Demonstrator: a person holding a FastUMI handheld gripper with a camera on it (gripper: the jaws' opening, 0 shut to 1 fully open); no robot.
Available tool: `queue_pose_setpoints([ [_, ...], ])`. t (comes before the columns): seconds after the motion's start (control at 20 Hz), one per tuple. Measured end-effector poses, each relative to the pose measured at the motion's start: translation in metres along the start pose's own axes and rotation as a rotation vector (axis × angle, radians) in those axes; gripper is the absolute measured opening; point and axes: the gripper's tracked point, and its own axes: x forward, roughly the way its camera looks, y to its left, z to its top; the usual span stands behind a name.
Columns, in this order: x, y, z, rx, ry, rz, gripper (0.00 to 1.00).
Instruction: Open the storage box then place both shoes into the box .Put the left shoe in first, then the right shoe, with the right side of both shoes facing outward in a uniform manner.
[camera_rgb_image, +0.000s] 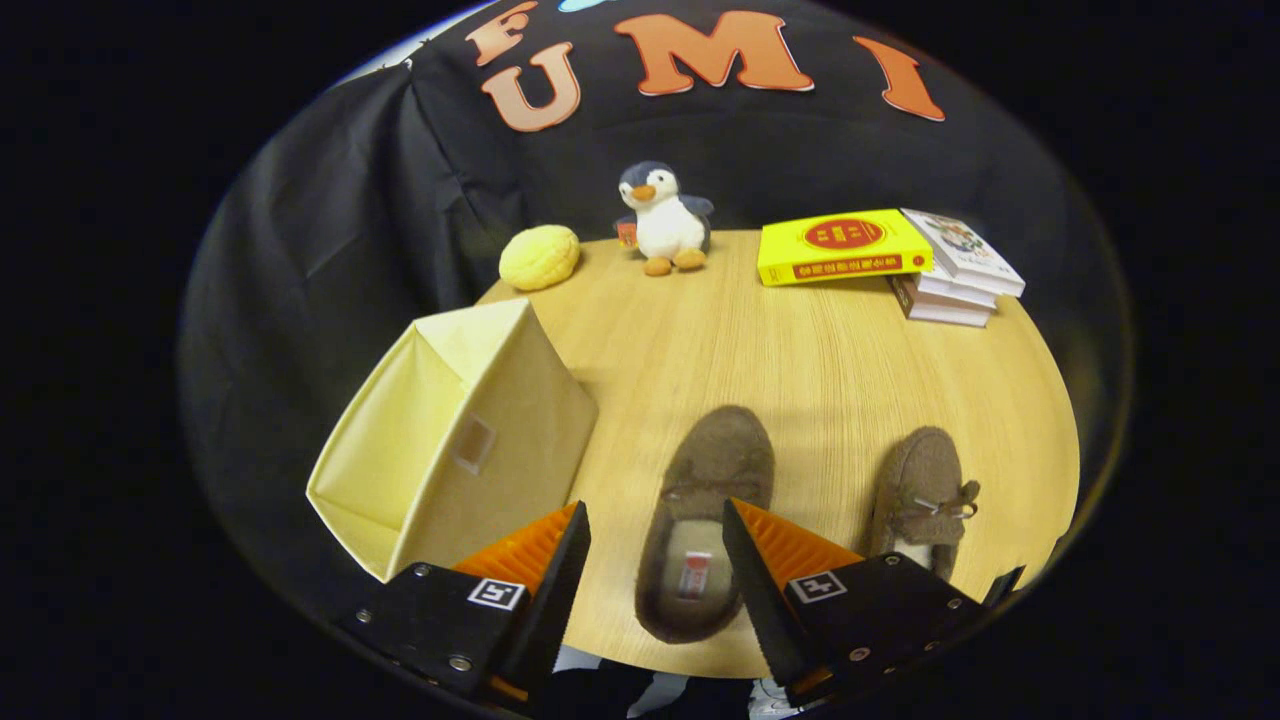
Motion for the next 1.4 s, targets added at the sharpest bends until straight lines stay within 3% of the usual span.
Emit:
queue_pose_setpoints([
  [0.4,0.04,-0.049,-0.017,-0.019,0.02,-0.134,0.61],
  [0.65,0.069,-0.059,-0.014,0.011,0.012,-0.172,0.38],
  [0.9,0.079,-0.069,-0.011,0.035,-0.001,-0.209,0.25],
  [1.05,0.073,-0.07,-0.011,0.088,0.012,-0.207,0.05],
  [1.4,0.015,-0.042,0.043,0.168,-0.072,-0.151,0.03],
])
